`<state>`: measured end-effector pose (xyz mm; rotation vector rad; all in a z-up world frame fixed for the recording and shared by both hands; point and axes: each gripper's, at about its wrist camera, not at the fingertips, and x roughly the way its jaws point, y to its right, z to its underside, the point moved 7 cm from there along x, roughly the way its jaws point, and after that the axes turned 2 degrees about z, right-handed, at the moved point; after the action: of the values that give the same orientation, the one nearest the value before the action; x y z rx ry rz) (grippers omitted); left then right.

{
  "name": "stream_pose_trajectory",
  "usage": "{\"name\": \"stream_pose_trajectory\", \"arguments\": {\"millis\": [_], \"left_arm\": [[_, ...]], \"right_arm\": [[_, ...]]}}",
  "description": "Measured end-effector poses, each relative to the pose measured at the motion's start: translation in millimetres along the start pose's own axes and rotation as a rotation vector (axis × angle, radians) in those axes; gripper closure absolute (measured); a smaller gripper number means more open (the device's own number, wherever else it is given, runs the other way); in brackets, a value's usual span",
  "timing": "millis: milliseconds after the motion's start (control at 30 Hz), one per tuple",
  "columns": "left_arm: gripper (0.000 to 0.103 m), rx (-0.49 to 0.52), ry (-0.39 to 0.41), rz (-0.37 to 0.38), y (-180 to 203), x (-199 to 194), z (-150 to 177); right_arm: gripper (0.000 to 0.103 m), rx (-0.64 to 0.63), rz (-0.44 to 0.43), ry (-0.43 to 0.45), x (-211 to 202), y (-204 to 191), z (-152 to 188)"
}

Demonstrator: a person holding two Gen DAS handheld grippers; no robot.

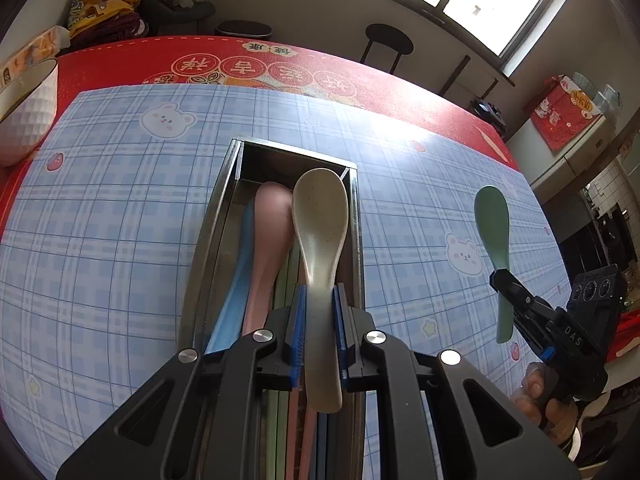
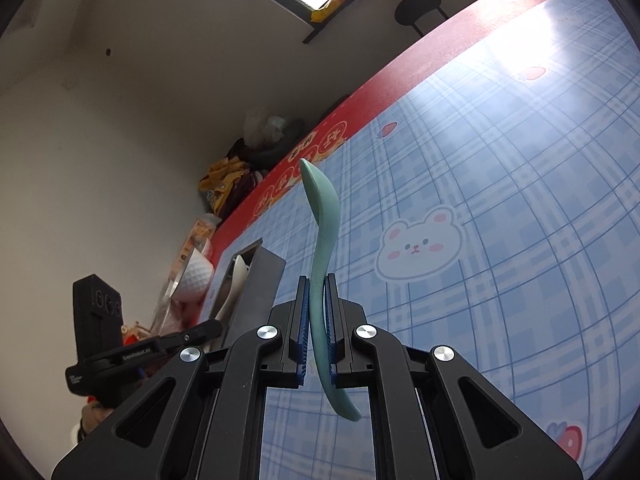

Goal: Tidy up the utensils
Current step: 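Lower the beige spoon into the caddy and open the left tool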

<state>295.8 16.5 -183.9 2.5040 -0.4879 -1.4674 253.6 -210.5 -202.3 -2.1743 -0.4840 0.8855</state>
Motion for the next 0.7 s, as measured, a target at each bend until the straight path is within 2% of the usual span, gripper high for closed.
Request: {"name": "stream_pose_trajectory", "arguments": {"millis": [167,300,367,467,533,567,633,700], "left_arm": [[0.090,0.025,-0.020,-0.011,2,9,-1],[0.089,0.071,-0.022,-0.068,3,13,-3],[0.086,0.093,-0.014,-0.071,5,10,-4],[0.073,0.132,0.028,-0.084,8,-1,-4],[0.070,0.174,0.074,-0.102,11,-13,-3],[0.068,0.199,0.101,-0.117,14,-20,-1],[0.054,0.259,0.172,-0.154,19,-35,4],[0.048,0.323,0.240,-0.200,23,-47,13]], "right_arm": [[0.096,0.011,-0.002,-0.010,3,1,0],[0.096,0.011,-0.003,-0.013,5,0,1],[0.096,0.011,-0.007,-0.016,5,0,1],[0.096,0.008,-0.012,-0.023,8,0,1],[0.096,0.001,-0.016,-0.030,10,-2,2],[0.096,-0.002,-0.019,-0.032,11,-2,2],[0.096,-0.008,-0.024,-0.034,13,-4,3],[0.096,-0.009,-0.026,-0.035,15,-4,2]]}}
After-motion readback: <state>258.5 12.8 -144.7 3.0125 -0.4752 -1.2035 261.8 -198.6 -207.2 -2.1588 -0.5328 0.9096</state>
